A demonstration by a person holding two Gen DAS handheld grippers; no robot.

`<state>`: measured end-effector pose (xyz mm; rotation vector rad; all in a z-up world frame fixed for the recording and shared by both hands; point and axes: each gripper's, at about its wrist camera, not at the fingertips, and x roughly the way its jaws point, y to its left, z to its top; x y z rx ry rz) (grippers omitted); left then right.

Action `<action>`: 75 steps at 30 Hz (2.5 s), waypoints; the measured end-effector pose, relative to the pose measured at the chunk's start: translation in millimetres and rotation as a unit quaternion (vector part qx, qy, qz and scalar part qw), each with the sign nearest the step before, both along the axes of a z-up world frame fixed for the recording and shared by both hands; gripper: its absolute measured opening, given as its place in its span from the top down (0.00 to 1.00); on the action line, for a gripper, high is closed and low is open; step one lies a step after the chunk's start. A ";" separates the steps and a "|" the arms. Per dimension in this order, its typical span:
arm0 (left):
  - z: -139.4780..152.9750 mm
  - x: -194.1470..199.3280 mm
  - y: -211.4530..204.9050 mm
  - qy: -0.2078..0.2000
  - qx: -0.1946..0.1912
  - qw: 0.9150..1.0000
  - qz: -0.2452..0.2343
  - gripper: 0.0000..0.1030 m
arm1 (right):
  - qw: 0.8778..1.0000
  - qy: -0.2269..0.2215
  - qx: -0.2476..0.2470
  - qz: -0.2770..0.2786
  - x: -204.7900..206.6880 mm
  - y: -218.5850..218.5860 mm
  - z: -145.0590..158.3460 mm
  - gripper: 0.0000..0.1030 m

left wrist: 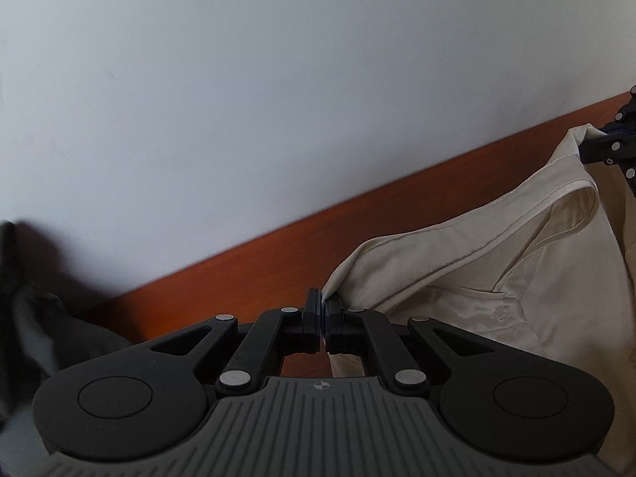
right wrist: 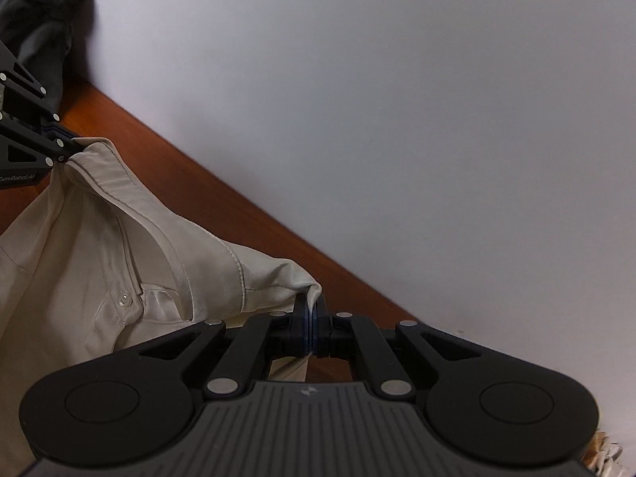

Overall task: Fold clothes
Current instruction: 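Raise the shirt high by its shoulders with both grippers, letting it hang, then lay the shirt flat on the table and open both grippers, then withdraw both open grippers above the flat shirt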

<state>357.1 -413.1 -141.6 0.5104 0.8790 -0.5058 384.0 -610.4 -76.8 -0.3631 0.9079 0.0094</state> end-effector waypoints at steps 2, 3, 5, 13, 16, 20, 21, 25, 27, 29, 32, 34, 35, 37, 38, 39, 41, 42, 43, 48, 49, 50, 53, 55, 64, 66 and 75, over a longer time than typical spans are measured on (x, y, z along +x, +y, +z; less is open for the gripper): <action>-9.0 5.1 0.2 0.008 -0.001 1.000 0.004 0.96 | 1.000 0.009 0.004 0.000 18.5 -5.3 -9.9 0.98; -13.1 7.8 0.2 0.011 -0.002 1.000 0.006 0.96 | 1.000 0.011 0.004 -0.001 23.6 -5.6 -12.3 0.98; -21.3 13.0 0.9 0.019 -0.003 1.000 0.010 0.95 | 1.000 0.015 0.004 -0.001 35.8 -7.7 -17.3 0.98; -37.6 26.5 6.6 0.037 -0.006 0.999 0.021 0.92 | 1.000 0.020 0.004 0.002 62.2 -7.7 -25.4 0.94; -36.5 29.1 9.5 0.040 -0.006 0.999 0.025 0.82 | 1.000 0.016 0.003 0.004 73.6 -10.7 -19.0 0.81; -29.5 23.1 5.0 0.037 -0.009 0.999 0.030 0.71 | 1.000 0.007 0.003 0.003 80.3 -12.8 -11.9 0.70; -26.8 20.2 4.5 0.036 -0.009 0.999 0.029 0.70 | 1.000 0.005 0.006 0.002 83.1 -13.9 -7.0 0.70; -11.5 5.9 8.2 0.021 -0.006 0.999 0.024 0.67 | 1.000 -0.006 0.010 -0.001 71.1 -8.7 8.0 0.70; -0.5 -3.8 11.4 0.011 -0.007 1.000 0.024 0.67 | 1.000 -0.011 0.013 -0.004 58.6 3.8 17.0 0.69; 9.9 -13.0 15.2 0.002 -0.009 1.000 0.023 0.67 | 1.000 -0.016 0.016 -0.007 39.1 16.4 27.2 0.69; 29.1 -39.5 20.9 -0.008 -0.010 1.000 0.022 0.66 | 0.999 -0.025 0.016 -0.012 1.7 20.4 38.5 0.68; 41.6 -59.4 27.7 -0.013 -0.010 1.000 0.022 0.65 | 0.999 -0.028 0.022 -0.017 -14.5 23.9 50.4 0.67; 47.9 -69.1 31.4 -0.016 -0.011 1.000 0.022 0.65 | 0.999 -0.028 0.024 -0.019 -26.1 25.9 51.2 0.67; 56.0 -87.9 36.8 -0.020 -0.012 0.999 0.022 0.65 | 0.999 -0.029 0.029 -0.023 -49.2 22.4 54.6 0.67; 60.4 -93.0 38.3 -0.021 -0.013 0.999 0.022 0.65 | 0.999 -0.030 0.030 -0.024 -56.9 19.1 49.4 0.67; 66.8 -104.5 42.6 -0.022 -0.015 0.999 0.023 0.64 | 0.999 -0.031 0.032 -0.025 -67.7 24.9 51.1 0.67; 74.1 -125.9 48.3 -0.022 -0.018 0.999 0.022 0.64 | 0.998 -0.032 0.037 -0.029 -95.0 28.8 58.6 0.67; 76.8 -132.4 47.5 -0.022 -0.019 0.999 0.023 0.64 | 0.998 -0.033 0.038 -0.030 -109.1 28.2 63.1 0.67; 78.2 -142.6 50.5 -0.022 -0.021 0.999 0.022 0.63 | 0.998 -0.034 0.042 -0.033 -125.8 32.1 65.8 0.67; 85.3 -197.4 66.0 -0.026 -0.032 0.999 0.024 0.63 | 0.997 -0.037 0.054 -0.041 -210.5 51.8 63.9 0.67; 86.3 -210.7 71.1 -0.025 -0.035 0.999 0.025 0.63 | 0.997 -0.036 0.057 -0.042 -232.9 56.8 64.6 0.67; 87.2 -221.5 75.8 -0.023 -0.037 0.999 0.026 0.63 | 0.997 -0.035 0.059 -0.044 -247.0 58.9 65.1 0.67; 84.3 -253.9 86.2 -0.018 -0.039 0.999 0.027 0.63 | 0.996 -0.032 0.066 -0.047 -289.8 70.4 57.5 0.67; 82.3 -276.5 91.5 -0.016 -0.038 0.999 0.028 0.63 | 0.996 -0.029 0.070 -0.049 -323.8 76.5 57.7 0.67; 72.4 -356.9 108.5 -0.010 -0.035 0.998 0.049 0.63 | 0.995 -0.024 0.088 -0.048 -422.3 92.9 48.4 0.66; 69.3 -374.7 112.5 -0.010 -0.034 0.998 0.055 0.63 | 0.994 -0.023 0.091 -0.047 -438.5 97.3 46.0 0.66; 63.8 -419.2 140.9 -0.003 -0.033 0.997 0.075 0.63 | 0.994 -0.015 0.100 -0.041 -502.7 113.6 29.1 0.63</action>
